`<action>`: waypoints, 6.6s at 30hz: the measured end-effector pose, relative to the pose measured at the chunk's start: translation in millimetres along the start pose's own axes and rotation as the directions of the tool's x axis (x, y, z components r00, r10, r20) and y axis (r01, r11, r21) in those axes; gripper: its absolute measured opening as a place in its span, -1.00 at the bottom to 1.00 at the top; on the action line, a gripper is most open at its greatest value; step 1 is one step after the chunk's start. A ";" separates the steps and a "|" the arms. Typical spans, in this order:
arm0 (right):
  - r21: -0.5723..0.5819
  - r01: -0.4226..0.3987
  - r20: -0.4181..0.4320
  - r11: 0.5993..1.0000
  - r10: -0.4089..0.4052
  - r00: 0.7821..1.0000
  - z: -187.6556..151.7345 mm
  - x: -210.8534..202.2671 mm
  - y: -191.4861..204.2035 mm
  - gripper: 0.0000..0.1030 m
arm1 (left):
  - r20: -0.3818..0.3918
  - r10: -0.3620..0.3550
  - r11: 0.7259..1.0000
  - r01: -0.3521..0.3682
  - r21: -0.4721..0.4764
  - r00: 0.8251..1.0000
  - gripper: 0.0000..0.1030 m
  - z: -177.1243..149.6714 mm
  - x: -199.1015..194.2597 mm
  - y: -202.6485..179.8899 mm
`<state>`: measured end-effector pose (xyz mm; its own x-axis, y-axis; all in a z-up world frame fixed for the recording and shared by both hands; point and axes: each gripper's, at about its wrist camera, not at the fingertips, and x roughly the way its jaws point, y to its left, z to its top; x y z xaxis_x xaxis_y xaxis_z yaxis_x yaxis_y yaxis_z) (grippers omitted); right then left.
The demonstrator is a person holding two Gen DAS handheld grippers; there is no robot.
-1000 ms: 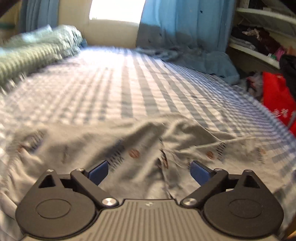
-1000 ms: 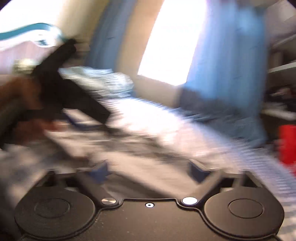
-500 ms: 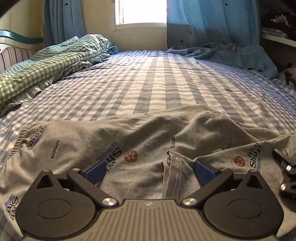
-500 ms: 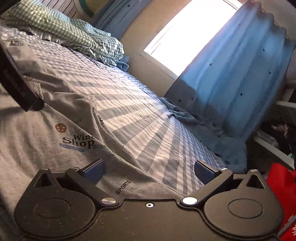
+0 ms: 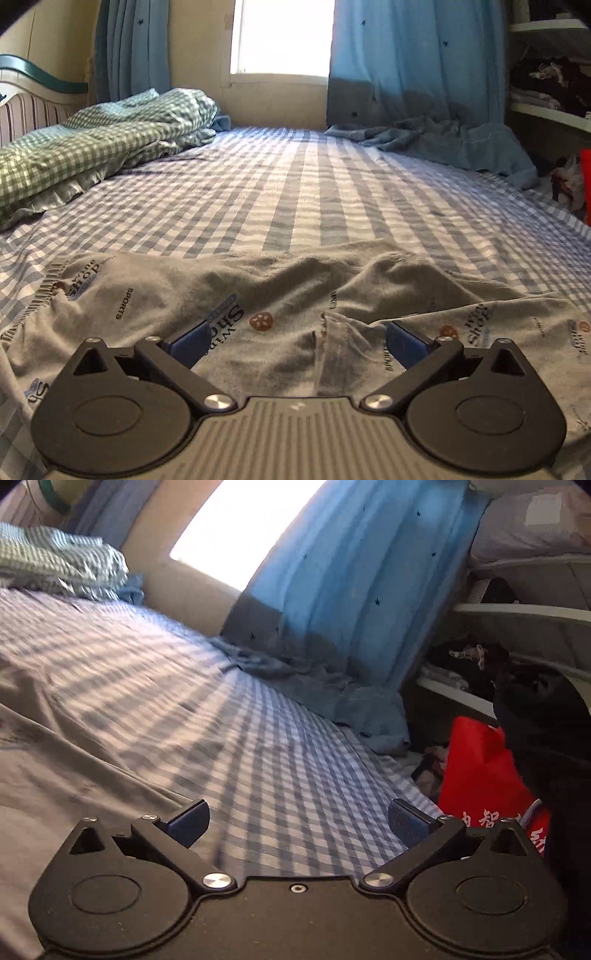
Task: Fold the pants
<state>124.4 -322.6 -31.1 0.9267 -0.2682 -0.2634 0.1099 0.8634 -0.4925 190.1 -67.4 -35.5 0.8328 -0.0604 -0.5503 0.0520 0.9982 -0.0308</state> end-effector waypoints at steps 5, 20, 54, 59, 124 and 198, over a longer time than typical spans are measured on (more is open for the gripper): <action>-0.148 -0.051 -0.016 0.988 0.049 0.999 -14.6 -34.6 58.5 0.98 | -0.039 0.113 0.971 -0.102 0.215 0.993 1.00 -22.0 -9.5 -27.3; 0.104 0.049 -0.061 0.993 -0.043 0.997 -29.4 -53.6 2.0 0.99 | -0.047 0.043 0.999 -0.043 -0.004 0.998 1.00 -32.8 -28.7 31.7; -0.138 -0.162 -0.027 0.977 0.160 0.987 50.6 -33.0 148.5 0.99 | -0.050 -0.035 0.859 0.004 -0.511 0.998 -0.76 -4.0 -60.6 232.9; -0.139 -0.162 -0.026 0.977 0.159 0.987 50.5 -33.1 148.9 0.99 | -0.077 -0.001 0.898 -0.033 -0.438 0.997 -0.68 -18.8 -42.0 231.1; 0.060 0.281 -0.195 0.958 -0.265 0.944 -87.7 -84.9 -70.1 0.99 | -0.093 -0.401 0.730 0.379 0.569 0.911 -0.75 8.0 -69.5 -213.9; 0.451 -0.028 -0.242 0.892 0.152 0.958 -71.9 -54.5 -37.6 0.98 | -0.148 -0.052 0.988 0.072 0.138 0.988 0.62 -64.9 -88.2 0.1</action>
<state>43.9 -371.1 -57.8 0.8174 -0.2292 -0.5284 0.2347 0.9703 -0.0579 80.9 -61.7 -41.1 0.7384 -0.1107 -0.6652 0.1876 0.9812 0.0450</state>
